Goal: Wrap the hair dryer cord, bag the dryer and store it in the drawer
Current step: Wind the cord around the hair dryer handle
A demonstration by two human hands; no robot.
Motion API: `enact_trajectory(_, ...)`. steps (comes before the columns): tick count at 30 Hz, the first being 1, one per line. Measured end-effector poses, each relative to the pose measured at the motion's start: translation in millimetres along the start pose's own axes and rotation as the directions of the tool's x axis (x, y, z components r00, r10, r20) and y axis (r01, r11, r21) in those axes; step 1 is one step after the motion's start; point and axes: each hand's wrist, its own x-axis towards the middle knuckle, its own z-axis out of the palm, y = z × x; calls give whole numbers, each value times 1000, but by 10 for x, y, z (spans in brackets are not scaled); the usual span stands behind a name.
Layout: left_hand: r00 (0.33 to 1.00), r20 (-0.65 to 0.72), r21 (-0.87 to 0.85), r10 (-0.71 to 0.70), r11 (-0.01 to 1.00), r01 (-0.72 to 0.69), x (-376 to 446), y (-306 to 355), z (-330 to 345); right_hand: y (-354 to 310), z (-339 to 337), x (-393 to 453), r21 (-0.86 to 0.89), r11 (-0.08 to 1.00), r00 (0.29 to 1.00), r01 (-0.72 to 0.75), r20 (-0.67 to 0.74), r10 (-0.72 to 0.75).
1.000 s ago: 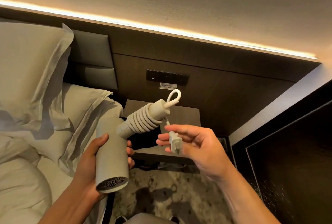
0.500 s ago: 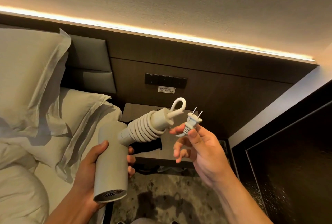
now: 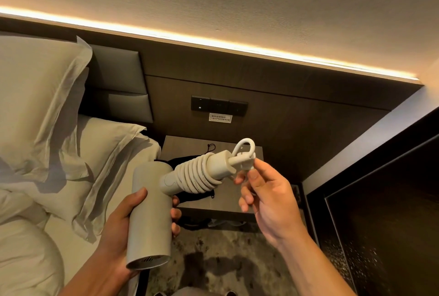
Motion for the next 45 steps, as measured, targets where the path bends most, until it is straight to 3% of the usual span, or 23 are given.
enact_trajectory(11, 996, -3, 14, -89, 996, 89, 80, 43, -97, -100, -109, 103, -223, 971, 993, 91, -47, -104)
enact_trajectory(16, 996, 13, 59, -87, 995, 87, 138, 58, -105, -146, -173, 108, -78, 994, 995, 80, -49, -84)
enact_trajectory(21, 995, 3, 65, -96, 993, 95, 237, 41, -133, -138, -239, 98, -76, 991, 991, 110, -66, -115)
enact_trajectory(27, 996, -23, 231, -89, 969, 92, 323, 11, -151, -140, -274, 100, -87, 988, 969, 125, -202, -141)
enact_trajectory(32, 996, -39, 205, -77, 975, 83, 391, -9, -140, -150, -318, 118, -92, 988, 963, 125, -229, -143)
enact_trajectory(39, 996, -49, 252, -77, 964, 87, 457, 23, -141, -74, -349, 116, -28, 997, 962, 69, -262, -74)
enact_trajectory(45, 992, -69, 310, -107, 943, 124, 485, 37, -192, -15, -409, 132, -125, 992, 942, -22, -334, -21)
